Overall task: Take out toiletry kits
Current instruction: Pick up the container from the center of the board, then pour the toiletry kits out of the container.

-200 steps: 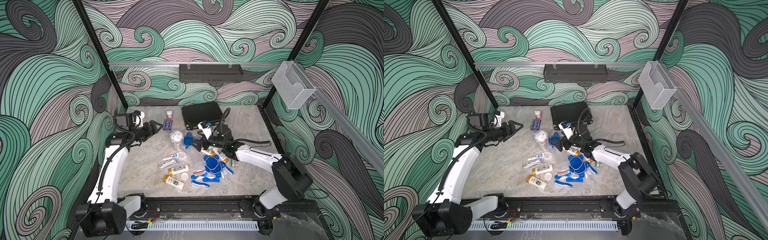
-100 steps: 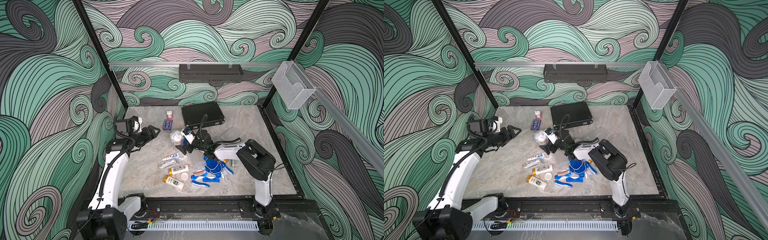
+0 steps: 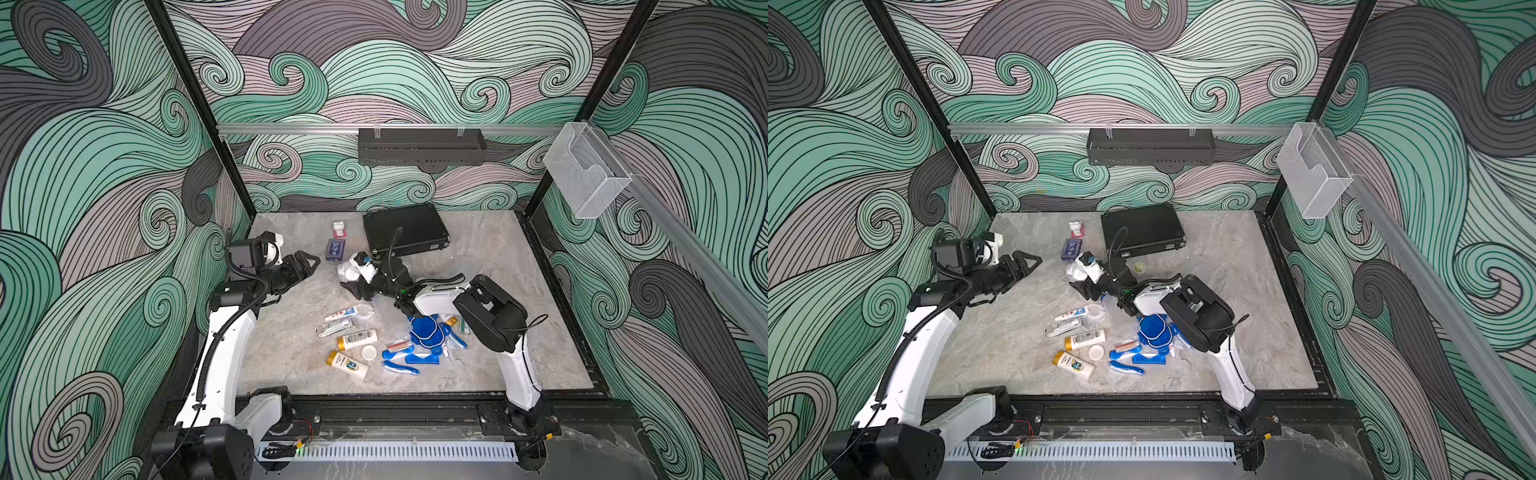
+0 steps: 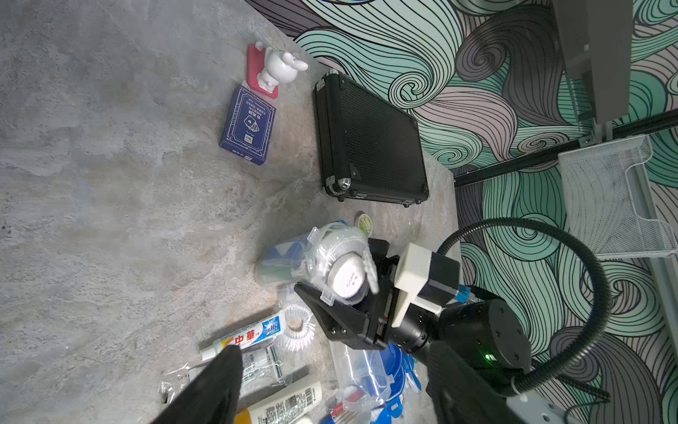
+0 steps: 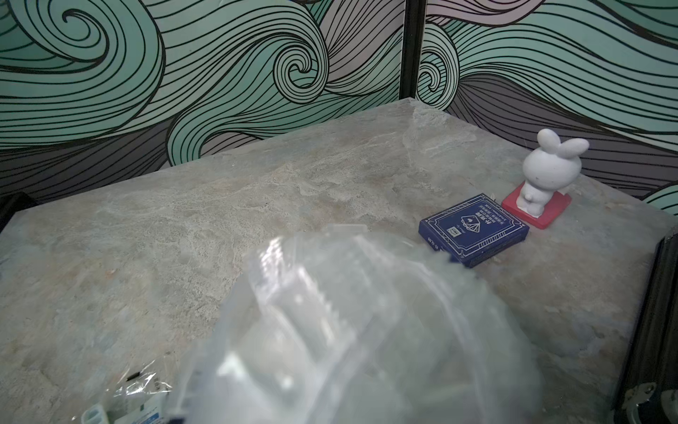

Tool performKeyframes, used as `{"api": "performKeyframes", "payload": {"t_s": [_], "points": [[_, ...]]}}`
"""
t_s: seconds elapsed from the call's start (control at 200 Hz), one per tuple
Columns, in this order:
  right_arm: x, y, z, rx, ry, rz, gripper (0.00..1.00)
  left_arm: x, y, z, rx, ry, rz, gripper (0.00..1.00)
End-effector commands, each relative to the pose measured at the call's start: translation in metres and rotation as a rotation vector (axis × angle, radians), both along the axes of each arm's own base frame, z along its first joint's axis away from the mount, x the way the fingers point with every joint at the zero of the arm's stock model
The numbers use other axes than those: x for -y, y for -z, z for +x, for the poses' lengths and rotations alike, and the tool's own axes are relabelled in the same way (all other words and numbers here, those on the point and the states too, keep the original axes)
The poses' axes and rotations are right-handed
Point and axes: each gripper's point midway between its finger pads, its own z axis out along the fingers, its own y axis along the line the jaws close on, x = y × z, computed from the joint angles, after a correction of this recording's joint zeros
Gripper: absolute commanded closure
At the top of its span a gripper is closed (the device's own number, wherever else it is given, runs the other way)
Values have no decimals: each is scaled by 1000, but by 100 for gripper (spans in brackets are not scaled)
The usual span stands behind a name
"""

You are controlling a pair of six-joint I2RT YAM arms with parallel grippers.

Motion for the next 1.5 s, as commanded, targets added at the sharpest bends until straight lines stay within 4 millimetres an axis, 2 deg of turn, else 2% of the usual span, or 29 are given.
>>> {"api": "performKeyframes", "payload": {"t_s": [0.0,0.18,0.34,0.42,0.49,0.63,0.705,0.806,0.901,1.101,1.211,1.301,1.496], "points": [[-7,-16,2,-7,-12,65,43,-3,-5,-3,33,-7,15,21],[-10,-33,-3,-142,-43,-2,56,-7,-8,-8,49,-31,40,22],[-9,-56,-8,-354,-76,-111,57,-19,-14,-17,74,-93,94,22],[-7,-75,-12,-465,-87,-150,56,-24,-17,-22,93,-121,120,22],[-5,-93,-13,-577,-56,-137,56,-29,-17,-28,101,-147,143,22],[3,-112,-21,-848,48,-64,55,-28,-11,-39,106,-146,147,22],[4,-110,-25,-1034,105,-6,56,-22,-8,-47,103,-113,138,21],[-5,-107,-36,-1216,93,67,56,-8,-9,-60,121,-51,91,19],[-15,-109,-32,-1284,91,189,56,8,-14,-72,157,27,38,15],[-27,-85,-15,-1437,164,337,57,25,-3,-91,151,103,-17,11],[-39,-80,-5,-1514,167,421,57,28,5,-92,149,112,-8,4],[-49,-85,-1,-1552,146,471,57,31,12,-87,122,128,-8,3],[-66,-98,4,-1571,112,513,57,9,36,-70,60,33,98,1]]}}
